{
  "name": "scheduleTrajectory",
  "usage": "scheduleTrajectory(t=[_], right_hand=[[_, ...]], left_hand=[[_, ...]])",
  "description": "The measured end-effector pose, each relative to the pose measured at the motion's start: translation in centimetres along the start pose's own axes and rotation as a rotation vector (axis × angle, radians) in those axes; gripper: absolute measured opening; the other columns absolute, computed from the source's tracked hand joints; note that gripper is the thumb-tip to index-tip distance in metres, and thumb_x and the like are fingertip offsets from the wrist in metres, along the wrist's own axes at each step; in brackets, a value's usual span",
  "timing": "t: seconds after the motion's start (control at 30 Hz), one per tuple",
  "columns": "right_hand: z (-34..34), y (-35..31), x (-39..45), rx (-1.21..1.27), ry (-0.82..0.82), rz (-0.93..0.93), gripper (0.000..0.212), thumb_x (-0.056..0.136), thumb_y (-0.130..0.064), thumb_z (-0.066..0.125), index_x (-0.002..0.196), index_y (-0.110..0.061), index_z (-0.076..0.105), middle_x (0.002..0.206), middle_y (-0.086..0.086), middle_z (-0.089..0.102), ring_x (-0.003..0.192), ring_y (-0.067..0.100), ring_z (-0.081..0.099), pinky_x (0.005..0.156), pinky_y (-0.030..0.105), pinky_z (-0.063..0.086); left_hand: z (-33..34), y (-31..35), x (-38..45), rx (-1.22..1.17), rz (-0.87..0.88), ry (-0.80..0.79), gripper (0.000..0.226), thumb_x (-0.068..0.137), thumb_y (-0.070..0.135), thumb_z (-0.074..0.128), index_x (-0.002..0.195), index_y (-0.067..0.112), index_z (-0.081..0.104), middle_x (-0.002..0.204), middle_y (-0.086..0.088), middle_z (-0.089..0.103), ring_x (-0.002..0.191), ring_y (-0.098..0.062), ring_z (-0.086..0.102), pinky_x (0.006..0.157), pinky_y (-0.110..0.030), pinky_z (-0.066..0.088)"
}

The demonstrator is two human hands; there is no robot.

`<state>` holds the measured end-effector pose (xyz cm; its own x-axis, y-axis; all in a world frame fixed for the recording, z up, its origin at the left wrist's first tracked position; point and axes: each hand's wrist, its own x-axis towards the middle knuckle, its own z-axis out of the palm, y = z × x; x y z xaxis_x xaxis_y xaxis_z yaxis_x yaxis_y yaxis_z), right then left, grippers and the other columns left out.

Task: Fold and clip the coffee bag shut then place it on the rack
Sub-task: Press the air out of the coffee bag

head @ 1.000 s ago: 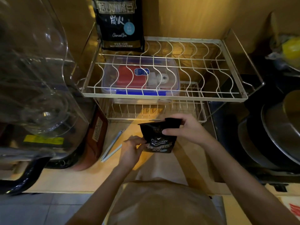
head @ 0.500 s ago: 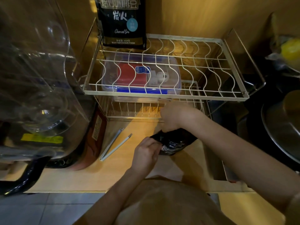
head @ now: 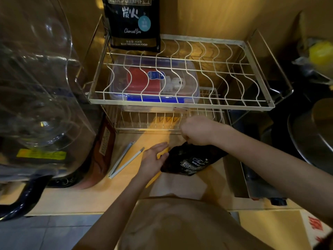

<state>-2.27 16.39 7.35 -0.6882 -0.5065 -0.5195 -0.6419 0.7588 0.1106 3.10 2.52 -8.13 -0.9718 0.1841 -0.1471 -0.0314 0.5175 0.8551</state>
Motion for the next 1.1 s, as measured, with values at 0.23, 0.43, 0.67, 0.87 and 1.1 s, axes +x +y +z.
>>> scheduleTrajectory(t=[0.23,0.43,0.67,0.87,1.1], right_hand=[[0.7,1.4,-0.7,0.147,0.027,-0.049,0.015,0.086,-0.021,0.056,0.092,-0.012,0.066,0.087,0.002,0.057,0.095,0.022,0.056,0.080,0.033,0.043],[0.3,1.3,-1.0,0.252,-0.050,-0.065,0.017,0.087,-0.021,0.056,0.095,-0.012,0.068,0.098,0.007,0.066,0.093,0.021,0.057,0.077,0.032,0.041],[0.3,0.4,0.0,0.298,-0.090,0.010,0.015,0.085,-0.016,0.058,0.094,-0.009,0.068,0.100,0.009,0.065,0.092,0.023,0.058,0.076,0.032,0.043],[0.1,0.2,1.2,0.285,-0.099,-0.012,0.012,0.083,-0.017,0.060,0.087,-0.008,0.067,0.088,0.008,0.061,0.087,0.024,0.057,0.068,0.030,0.038],[-0.3,0.1,-0.6,0.216,-0.050,-0.113,0.026,0.070,-0.036,0.070,0.090,-0.021,0.061,0.091,-0.001,0.059,0.087,0.019,0.054,0.074,0.038,0.049]], left_hand=[[0.6,-0.3,-0.9,0.237,0.113,0.061,0.028,0.089,0.022,0.041,0.089,0.010,0.067,0.086,-0.013,0.072,0.081,-0.027,0.065,0.071,-0.034,0.046],[0.9,-1.2,-1.4,0.181,0.160,0.090,0.024,0.086,0.016,0.048,0.090,0.004,0.068,0.088,-0.016,0.073,0.081,-0.027,0.067,0.072,-0.022,0.041],[0.9,-0.4,-2.2,0.098,0.092,0.102,0.026,0.087,0.011,0.053,0.112,0.010,0.059,0.114,-0.011,0.066,0.105,-0.024,0.060,0.082,-0.022,0.041],[1.6,1.3,-2.6,0.032,0.222,-0.110,0.051,0.065,0.031,0.073,0.102,0.018,0.041,0.140,-0.005,0.035,0.133,-0.010,0.026,0.098,-0.029,0.037],[1.8,1.7,-1.1,-0.003,0.184,-0.090,0.045,0.064,0.017,0.077,0.100,0.009,0.050,0.107,-0.001,0.050,0.097,-0.013,0.049,0.073,-0.008,0.038]])
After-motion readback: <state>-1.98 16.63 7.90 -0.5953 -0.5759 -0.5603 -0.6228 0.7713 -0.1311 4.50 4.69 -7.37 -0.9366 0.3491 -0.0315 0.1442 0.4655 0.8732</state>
